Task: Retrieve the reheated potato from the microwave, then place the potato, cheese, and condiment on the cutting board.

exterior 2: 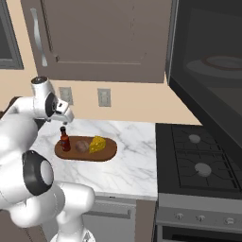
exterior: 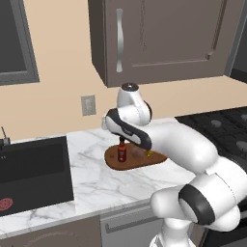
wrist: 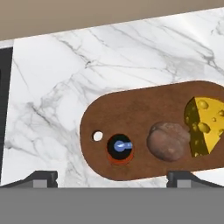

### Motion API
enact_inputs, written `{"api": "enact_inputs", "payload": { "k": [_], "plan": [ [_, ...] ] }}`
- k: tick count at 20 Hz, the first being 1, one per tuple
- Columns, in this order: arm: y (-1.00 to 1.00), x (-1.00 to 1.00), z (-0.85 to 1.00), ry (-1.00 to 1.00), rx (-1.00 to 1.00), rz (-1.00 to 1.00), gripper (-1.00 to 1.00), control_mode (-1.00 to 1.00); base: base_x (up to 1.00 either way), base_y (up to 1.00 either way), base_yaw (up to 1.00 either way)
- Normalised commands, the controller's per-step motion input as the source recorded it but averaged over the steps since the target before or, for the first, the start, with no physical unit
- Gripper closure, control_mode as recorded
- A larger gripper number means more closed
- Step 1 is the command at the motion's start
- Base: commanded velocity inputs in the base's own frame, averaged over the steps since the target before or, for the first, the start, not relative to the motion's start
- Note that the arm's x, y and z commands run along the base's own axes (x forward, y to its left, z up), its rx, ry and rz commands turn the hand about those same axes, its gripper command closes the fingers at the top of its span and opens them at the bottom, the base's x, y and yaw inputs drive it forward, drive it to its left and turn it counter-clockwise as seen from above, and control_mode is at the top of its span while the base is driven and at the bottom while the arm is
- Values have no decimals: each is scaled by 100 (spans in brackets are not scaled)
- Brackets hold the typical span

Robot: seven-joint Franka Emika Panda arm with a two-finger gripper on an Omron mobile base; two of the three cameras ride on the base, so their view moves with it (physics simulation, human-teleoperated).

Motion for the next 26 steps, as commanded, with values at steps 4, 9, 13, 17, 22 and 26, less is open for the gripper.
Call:
{"api": "enact_inputs", "payload": {
  "k": [4,9,13,17,22,26],
  "plan": [
    [-16,-93,37,-4,0,0,-100,-100,0,0,0],
    [-34,-100,50,-3,0,0,-100,-100,0,0,0],
    [-51,-100,54,-1,0,0,-100,-100,0,0,0],
    [-56,-90,46,0,0,0,-100,-100,0,0,0],
    [-59,-67,45,0,0,0,-100,-100,0,0,0],
    [-53,-35,46,0,0,0,-100,-100,0,0,0]
  ]
}}
